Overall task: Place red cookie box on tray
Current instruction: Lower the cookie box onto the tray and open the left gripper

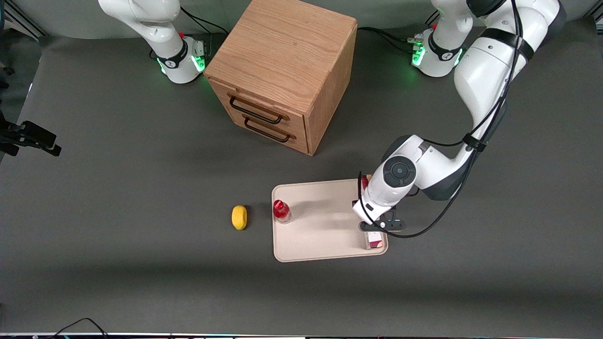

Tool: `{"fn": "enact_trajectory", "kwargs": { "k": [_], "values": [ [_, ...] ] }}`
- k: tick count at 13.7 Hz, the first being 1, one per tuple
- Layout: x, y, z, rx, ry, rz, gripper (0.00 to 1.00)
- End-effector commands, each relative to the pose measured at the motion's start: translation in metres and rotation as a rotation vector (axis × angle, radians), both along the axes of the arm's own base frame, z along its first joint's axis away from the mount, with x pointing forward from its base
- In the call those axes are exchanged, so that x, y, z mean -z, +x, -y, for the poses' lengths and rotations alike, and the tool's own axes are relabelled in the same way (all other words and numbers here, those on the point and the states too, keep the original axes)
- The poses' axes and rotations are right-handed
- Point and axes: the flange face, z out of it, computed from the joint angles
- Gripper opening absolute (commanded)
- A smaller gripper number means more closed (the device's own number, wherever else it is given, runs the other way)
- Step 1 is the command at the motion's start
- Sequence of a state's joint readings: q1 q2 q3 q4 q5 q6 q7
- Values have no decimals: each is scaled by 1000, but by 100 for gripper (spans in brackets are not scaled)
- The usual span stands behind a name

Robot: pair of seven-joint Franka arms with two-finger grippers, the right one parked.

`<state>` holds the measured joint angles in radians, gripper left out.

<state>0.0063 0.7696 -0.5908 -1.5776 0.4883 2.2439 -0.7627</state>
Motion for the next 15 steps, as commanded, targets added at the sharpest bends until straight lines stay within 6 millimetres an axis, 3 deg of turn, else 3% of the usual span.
{"fn": "enact_trajectory", "kwargs": {
  "k": [1, 3, 4, 11, 13, 15],
  "values": [
    [-1, -6, 4, 0, 18, 17, 4],
    [-1, -8, 4, 2, 27, 9, 87],
    [-2, -8, 4, 4, 29, 8, 100],
    [-4, -8, 4, 2, 26, 10, 100],
    [-28, 0, -2, -5, 26, 38, 100],
    [-69, 8, -18, -17, 65, 58, 100]
  ]
}}
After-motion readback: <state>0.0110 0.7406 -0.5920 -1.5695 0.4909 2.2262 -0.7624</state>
